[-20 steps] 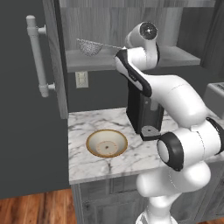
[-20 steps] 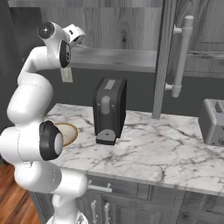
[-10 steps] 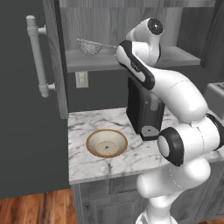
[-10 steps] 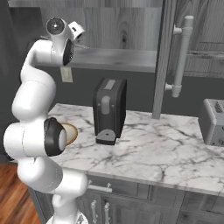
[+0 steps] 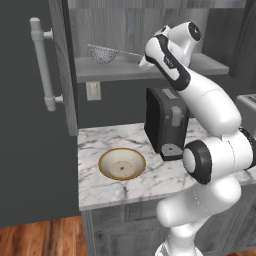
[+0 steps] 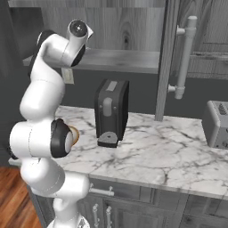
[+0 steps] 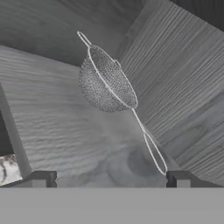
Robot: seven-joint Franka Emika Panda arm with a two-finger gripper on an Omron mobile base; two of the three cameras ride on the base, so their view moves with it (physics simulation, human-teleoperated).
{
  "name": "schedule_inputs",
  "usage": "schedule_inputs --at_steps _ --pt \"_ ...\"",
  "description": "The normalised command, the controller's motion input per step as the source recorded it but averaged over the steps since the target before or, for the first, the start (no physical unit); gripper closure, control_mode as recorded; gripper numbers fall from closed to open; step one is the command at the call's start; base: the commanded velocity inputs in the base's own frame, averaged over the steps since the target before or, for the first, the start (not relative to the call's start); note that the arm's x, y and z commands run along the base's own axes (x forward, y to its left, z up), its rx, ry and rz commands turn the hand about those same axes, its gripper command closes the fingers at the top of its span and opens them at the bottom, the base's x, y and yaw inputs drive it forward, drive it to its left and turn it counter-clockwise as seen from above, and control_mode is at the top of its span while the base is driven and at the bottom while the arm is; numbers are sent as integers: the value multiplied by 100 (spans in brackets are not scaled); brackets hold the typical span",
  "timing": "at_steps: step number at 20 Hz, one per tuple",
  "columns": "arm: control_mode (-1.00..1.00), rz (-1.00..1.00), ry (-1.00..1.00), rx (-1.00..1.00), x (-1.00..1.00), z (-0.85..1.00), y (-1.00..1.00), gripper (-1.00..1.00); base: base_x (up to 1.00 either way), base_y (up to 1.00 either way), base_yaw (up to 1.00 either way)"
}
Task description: Open the cabinet and setup a tea strainer by placing it in the bowl upright.
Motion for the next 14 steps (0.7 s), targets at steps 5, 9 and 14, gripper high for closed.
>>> schedule_inputs --at_steps 5,9,14 --pt "-100 20 -1 -3 3 0 0 -100 0 0 0" --pt "-100 15 0 -3 6 0 0 -100 0 0 0" --pt "-100 4 0 0 8 0 1 -100 0 0 0"
